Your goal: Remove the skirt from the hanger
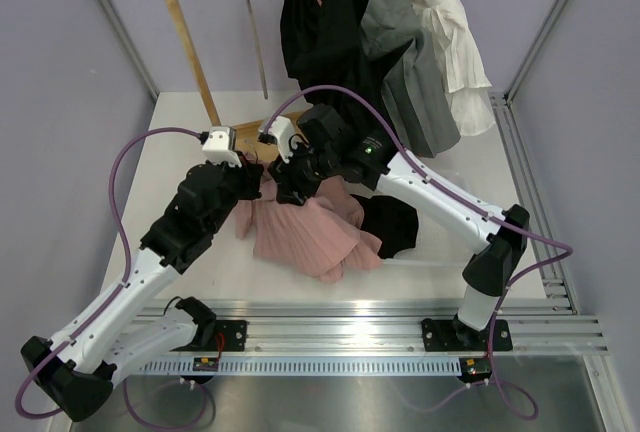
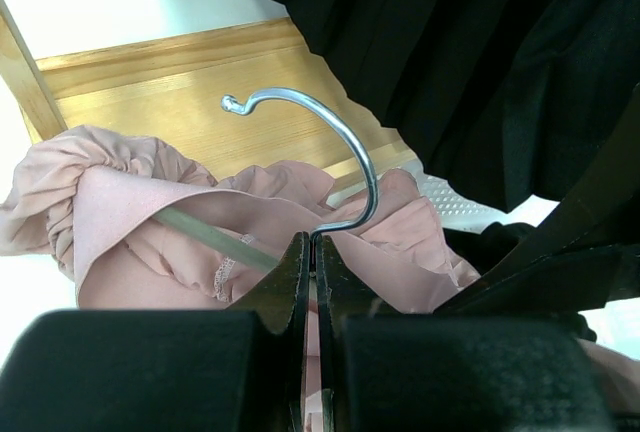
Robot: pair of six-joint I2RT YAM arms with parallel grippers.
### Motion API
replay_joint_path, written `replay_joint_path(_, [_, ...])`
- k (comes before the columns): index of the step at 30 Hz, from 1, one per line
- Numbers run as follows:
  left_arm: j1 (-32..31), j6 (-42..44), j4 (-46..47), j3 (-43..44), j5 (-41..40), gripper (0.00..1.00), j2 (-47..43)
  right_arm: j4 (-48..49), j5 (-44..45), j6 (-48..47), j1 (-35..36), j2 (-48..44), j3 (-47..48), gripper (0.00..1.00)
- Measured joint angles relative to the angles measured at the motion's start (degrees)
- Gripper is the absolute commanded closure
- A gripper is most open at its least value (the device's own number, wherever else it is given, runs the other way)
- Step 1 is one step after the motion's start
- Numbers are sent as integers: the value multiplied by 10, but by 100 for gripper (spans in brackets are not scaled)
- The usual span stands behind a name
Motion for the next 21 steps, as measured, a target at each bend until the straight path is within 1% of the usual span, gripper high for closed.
replay_joint_path(3, [0,-1,0,0,2,100,0,2,7,-1,0,0,1,51])
replay_joint_path(4, [0,-1,0,0,2,100,0,3,8,-1,0,0,2,54])
replay_joint_path(7, [0,-4,0,-1,5,100,0,3,7,-1,0,1,10,55])
replay_joint_path(11, [0,-8,1,-2,9,100,0,12,6,-2,0,1,30,42])
replay_joint_path(13, [0,-11,1,-6,10,100,0,13,4,-5,0,5,42,44])
replay_joint_path(14, [0,-12,0,-8,11,100,0,13,2,-5,0,8,47,49])
replay_joint_path(17, [0,-15,0,-12,13,100,0,16,-3,-8,0,16,52,48])
replay_joint_path(19, [0,-16,0,-14,15,100,-1,15,-6,-9,0,24,54,31])
replay_joint_path(20, [0,-16,0,-14,15,100,-1,14,-8,-8,0,28,55,20])
replay_joint_path(21, [0,-16,0,-14,15,100,-1,12,-9,-9,0,33,55,1])
